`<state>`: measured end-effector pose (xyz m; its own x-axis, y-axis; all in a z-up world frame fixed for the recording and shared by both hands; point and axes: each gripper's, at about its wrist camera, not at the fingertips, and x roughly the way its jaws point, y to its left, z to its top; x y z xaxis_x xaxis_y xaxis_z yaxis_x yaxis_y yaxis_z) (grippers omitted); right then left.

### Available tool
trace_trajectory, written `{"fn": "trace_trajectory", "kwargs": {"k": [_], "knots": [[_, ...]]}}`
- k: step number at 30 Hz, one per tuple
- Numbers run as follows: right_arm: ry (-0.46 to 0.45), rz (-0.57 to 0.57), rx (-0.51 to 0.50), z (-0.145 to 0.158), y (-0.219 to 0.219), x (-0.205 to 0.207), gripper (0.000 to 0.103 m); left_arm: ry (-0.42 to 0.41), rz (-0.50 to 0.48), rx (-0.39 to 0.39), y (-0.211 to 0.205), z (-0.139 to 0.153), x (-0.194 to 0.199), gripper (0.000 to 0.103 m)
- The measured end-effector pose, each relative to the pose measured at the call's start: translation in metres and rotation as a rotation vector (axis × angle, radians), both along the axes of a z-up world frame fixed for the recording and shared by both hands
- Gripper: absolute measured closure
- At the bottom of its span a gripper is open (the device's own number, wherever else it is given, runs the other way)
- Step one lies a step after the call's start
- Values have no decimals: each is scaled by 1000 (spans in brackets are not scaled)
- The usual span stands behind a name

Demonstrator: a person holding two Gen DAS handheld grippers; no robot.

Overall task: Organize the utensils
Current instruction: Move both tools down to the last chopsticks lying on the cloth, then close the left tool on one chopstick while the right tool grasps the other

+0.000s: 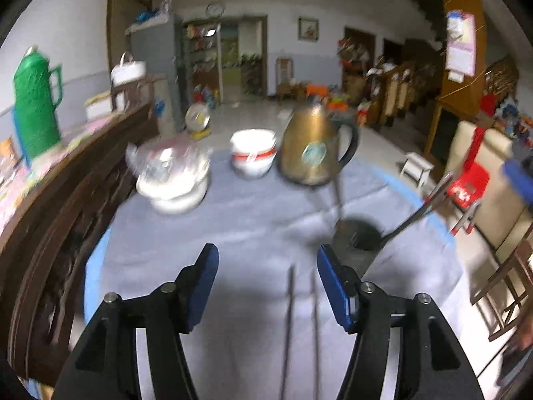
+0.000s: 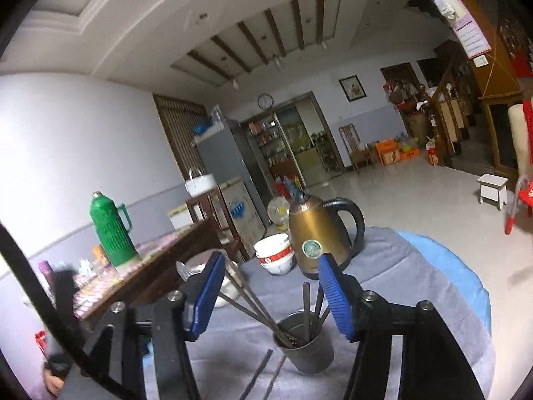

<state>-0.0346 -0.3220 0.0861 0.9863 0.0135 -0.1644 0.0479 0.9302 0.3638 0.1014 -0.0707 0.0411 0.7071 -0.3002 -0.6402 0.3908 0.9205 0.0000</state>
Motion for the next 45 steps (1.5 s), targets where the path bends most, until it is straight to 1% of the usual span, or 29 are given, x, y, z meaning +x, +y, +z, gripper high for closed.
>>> {"fn": "trace_trajectory", "kwargs": {"k": [2, 5, 7, 9, 10, 11, 13, 14, 17, 19, 22, 25, 27, 28, 29, 30, 32, 35, 38, 39, 42, 43, 45], "knots": [[-5, 16, 4, 0, 2, -10, 61, 72, 33, 31, 14, -23, 2, 41], [48, 60, 19, -13, 11, -18, 64, 171, 74, 70, 28, -56, 4, 41], [129, 76, -18, -28, 25, -14, 66, 243, 100, 87, 37, -79, 4, 41], [223, 92, -35, -47, 39, -2, 69, 288, 104, 91, 40, -94, 0, 41], [308, 116, -28, -64, 47, 11, 71, 312, 99, 89, 41, -102, -3, 41], [371, 123, -24, -77, 53, 21, 76, 329, 91, 87, 42, -108, -7, 41], [513, 143, -27, -110, 69, 45, 79, 348, 75, 82, 42, -116, -15, 41], [562, 155, -24, -123, 76, 55, 80, 356, 65, 78, 43, -121, -20, 41], [673, 198, -24, -156, 93, 82, 81, 364, 33, 72, 50, -125, -33, 41], [731, 203, -21, -173, 100, 99, 81, 373, 23, 62, 54, -129, -34, 41], [791, 227, 9, -190, 105, 118, 81, 396, 29, 29, 65, -131, -35, 41], [860, 203, -19, -203, 114, 135, 80, 395, 27, 17, 70, -132, -35, 41], [895, 204, -16, -214, 119, 138, 80, 399, 6, -2, 69, -130, -35, 42], [885, 194, -27, -215, 121, 138, 80, 401, -6, -7, 68, -130, -35, 44], [880, 190, -42, -215, 122, 138, 80, 406, -20, -11, 66, -130, -35, 49], [884, 190, -54, -215, 124, 139, 83, 415, -34, -12, 63, -131, -34, 52], [887, 190, -79, -215, 125, 137, 90, 433, -48, -15, 58, -135, -33, 55], [884, 197, -99, -215, 120, 129, 92, 464, -84, -21, 45, -140, -31, 56], [890, 198, -136, -213, 111, 121, 93, 485, -112, -8, 31, -146, -29, 56], [897, 217, -136, -212, 106, 118, 92, 489, -118, -3, 28, -148, -28, 56], [913, 217, -119, -210, 86, 105, 93, 506, -123, 5, 20, -154, -24, 57], [917, 219, -102, -210, 79, 101, 93, 512, -118, 10, 17, -156, -23, 58], [924, 206, -81, -210, 66, 93, 94, 521, -121, 13, 14, -159, -22, 69]]}}
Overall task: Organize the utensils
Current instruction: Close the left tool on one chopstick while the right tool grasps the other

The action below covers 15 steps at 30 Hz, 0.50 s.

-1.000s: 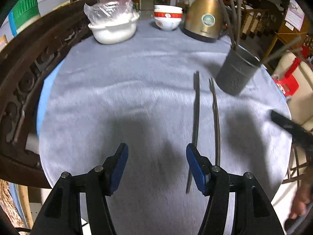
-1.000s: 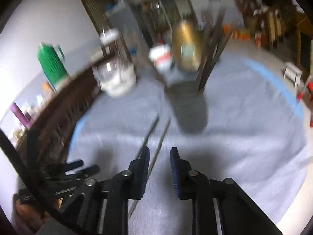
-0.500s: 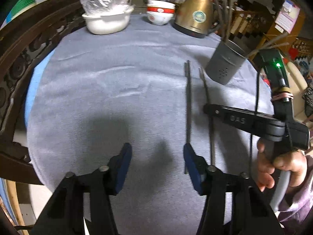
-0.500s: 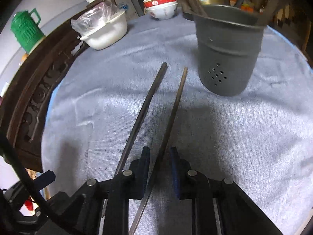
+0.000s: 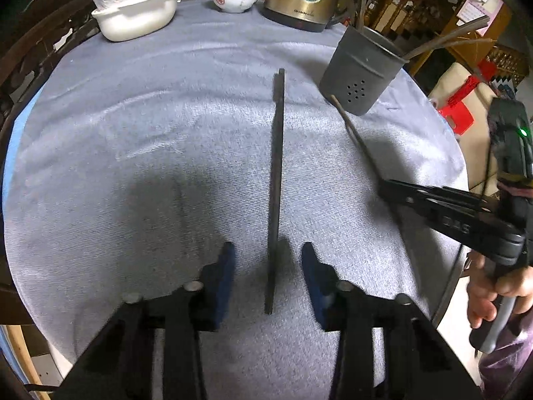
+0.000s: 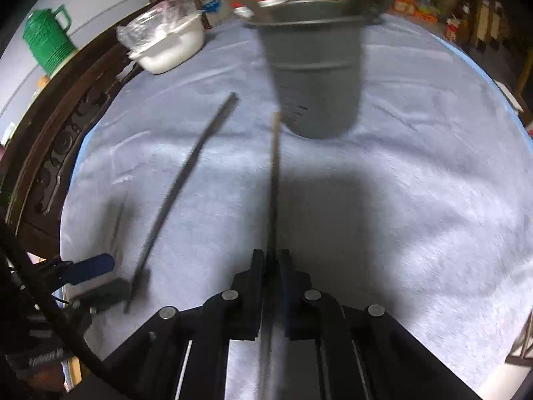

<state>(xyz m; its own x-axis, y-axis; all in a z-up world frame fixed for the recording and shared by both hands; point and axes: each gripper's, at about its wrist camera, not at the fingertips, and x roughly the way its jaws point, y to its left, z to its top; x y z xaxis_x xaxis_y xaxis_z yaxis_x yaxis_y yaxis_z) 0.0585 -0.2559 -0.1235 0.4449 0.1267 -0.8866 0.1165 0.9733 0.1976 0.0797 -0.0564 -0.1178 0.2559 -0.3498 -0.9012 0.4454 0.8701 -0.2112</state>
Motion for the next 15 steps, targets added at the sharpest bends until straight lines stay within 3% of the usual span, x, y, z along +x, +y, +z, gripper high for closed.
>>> {"fn": "trace_trajectory", "kwargs": {"k": [6, 15], "knots": [[-4, -29, 75, -3, -25, -20, 94, 21, 15, 1, -6, -8, 5, 93], [-28, -30, 82, -2, -26, -25, 94, 13, 36, 16, -10, -10, -3, 98]]}}
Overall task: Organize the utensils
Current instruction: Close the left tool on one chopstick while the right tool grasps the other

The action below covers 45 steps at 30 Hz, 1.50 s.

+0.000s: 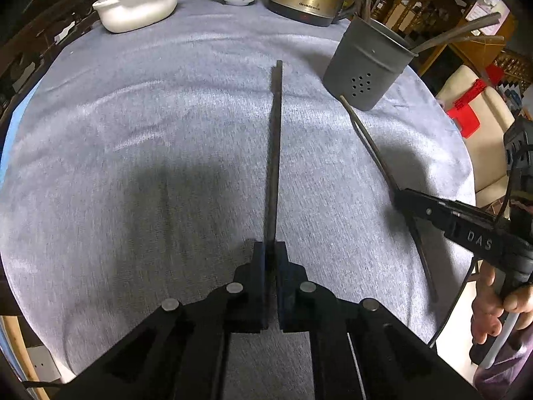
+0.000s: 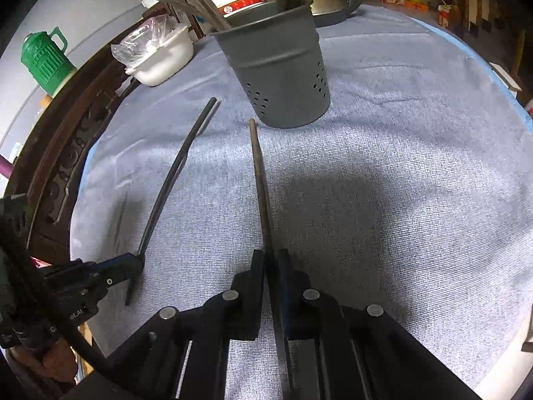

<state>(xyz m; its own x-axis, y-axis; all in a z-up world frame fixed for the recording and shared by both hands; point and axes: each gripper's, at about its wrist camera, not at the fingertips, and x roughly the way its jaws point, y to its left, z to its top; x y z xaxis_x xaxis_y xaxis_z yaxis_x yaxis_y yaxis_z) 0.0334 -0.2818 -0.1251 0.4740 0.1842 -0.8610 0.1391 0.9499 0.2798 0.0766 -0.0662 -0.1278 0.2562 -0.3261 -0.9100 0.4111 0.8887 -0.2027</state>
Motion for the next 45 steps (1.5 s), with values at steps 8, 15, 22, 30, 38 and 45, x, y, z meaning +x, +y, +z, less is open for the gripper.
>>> {"fn": "trace_trajectory", "kwargs": {"k": [8, 15, 22, 30, 38, 45], "knots": [[-3, -1, 31, 0, -5, -4, 94, 28, -5, 26, 7, 2, -32, 98], [23, 24, 8, 1, 1, -14, 94, 51, -27, 28, 13, 4, -42, 98], [39, 30, 10, 8, 2, 0, 89, 32, -14, 0, 21, 17, -25, 93], [-4, 8, -55, 14, 15, 48, 86, 12, 9, -13, 20, 27, 5, 75], [5, -31, -102, 5, 17, 74, 88, 4, -4, 19, 6, 29, 37, 71], [39, -17, -104, 6, 6, 62, 95, 40, -10, 37, -18, 24, 71, 71]]}}
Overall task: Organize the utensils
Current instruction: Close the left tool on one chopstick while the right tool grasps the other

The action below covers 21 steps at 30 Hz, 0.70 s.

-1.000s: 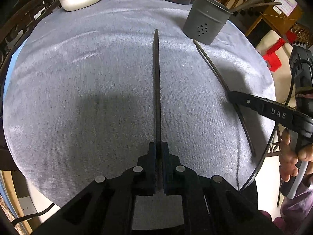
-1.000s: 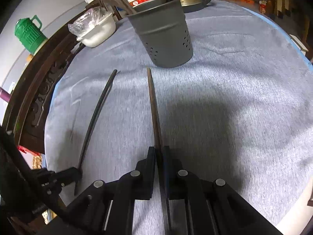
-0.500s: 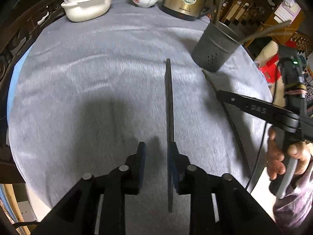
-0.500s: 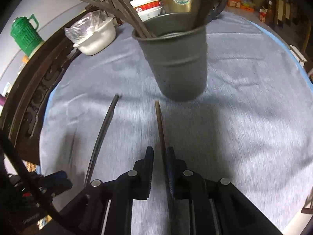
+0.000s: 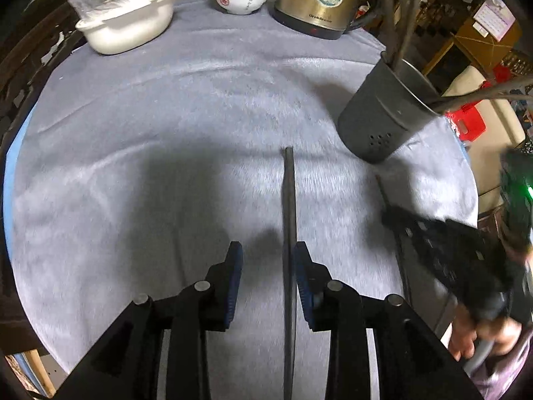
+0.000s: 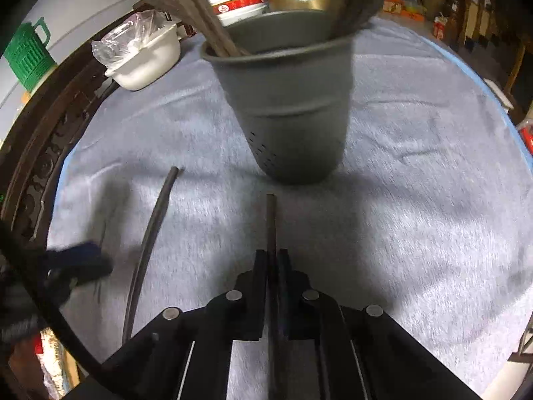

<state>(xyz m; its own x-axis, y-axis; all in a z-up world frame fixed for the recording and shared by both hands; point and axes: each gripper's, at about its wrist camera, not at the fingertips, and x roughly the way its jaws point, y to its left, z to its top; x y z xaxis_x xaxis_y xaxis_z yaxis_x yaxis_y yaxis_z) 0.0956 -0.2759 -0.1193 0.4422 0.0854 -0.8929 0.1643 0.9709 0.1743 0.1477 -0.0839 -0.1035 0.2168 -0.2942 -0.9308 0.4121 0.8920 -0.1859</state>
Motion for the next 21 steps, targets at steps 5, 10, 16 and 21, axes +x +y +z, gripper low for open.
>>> {"fn": "trace_trajectory", "kwargs": {"k": [5, 10, 16, 21], "knots": [[32, -15, 41, 0, -17, -23, 95, 33, -5, 35, -20, -13, 17, 68], [43, -30, 66, 0, -21, -35, 95, 27, 4, 60, -30, -21, 26, 63], [60, -31, 28, 3, -16, -26, 95, 18, 3, 67, -40, -23, 32, 63], [61, -24, -7, 0, -8, -15, 95, -10, -18, 69, -50, -25, 31, 67]]}}
